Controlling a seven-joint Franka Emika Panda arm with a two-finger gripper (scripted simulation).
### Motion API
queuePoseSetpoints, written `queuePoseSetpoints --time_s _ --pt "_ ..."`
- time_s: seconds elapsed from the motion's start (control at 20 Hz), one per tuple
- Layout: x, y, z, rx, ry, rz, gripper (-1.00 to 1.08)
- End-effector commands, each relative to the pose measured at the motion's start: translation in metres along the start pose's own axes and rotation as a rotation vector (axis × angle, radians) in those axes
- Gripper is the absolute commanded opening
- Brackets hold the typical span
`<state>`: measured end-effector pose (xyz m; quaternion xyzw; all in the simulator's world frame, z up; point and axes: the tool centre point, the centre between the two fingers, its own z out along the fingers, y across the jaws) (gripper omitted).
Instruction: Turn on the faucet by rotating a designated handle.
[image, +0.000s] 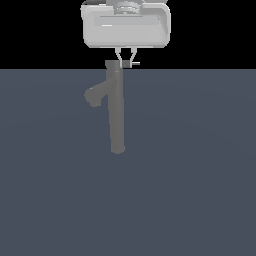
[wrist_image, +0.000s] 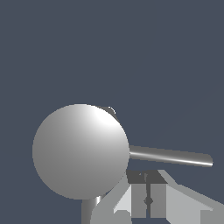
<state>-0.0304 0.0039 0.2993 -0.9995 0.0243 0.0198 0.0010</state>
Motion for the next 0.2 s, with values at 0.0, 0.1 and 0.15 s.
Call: queuePoseSetpoints --time_s 0.0,0.1,0.15 --pt "0.0272 0.0191 -0.002 0.0 0.038 0.032 -1.0" --pt "0.0337 0.0249 -0.0025 0.0 0.039 0.038 -1.0" --pt "0.0337 0.0249 -0.0025 0.0 0.039 0.038 -1.0"
